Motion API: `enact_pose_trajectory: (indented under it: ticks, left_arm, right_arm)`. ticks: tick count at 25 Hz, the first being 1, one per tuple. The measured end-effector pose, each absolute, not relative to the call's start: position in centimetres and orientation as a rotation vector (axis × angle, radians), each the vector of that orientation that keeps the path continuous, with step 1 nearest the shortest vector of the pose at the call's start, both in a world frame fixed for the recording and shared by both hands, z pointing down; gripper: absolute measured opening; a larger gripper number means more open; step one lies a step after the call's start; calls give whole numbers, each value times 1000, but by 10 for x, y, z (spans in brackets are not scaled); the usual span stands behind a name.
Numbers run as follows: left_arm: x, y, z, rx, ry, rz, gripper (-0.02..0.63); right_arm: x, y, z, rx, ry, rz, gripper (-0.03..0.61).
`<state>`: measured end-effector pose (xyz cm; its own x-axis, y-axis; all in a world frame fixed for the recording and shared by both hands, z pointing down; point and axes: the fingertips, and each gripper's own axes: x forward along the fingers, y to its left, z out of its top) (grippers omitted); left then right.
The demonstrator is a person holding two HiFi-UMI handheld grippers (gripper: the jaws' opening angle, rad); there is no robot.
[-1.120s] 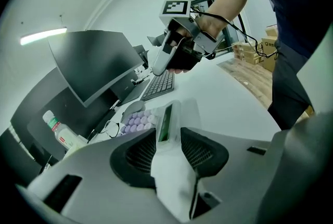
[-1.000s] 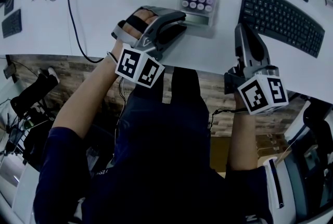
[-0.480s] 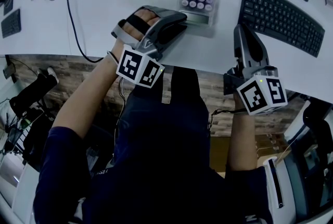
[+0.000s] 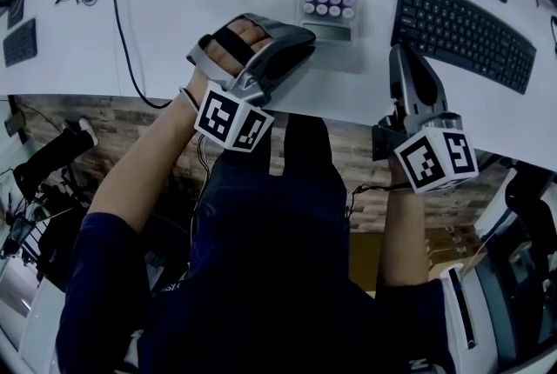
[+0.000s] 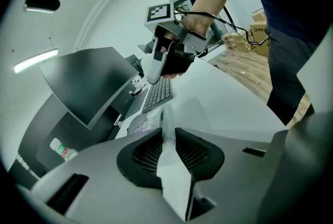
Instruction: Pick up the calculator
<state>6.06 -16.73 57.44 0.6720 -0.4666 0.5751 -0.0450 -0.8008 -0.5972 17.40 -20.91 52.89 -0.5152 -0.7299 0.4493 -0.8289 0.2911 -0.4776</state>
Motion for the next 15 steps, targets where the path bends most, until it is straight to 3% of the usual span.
enact_pose_trajectory:
  ticks: [15]
  left_arm:
    - [60,-175,534,-2313,378,-966,91]
  right_arm:
    - [177,-220,485,1517,-2448,949,3]
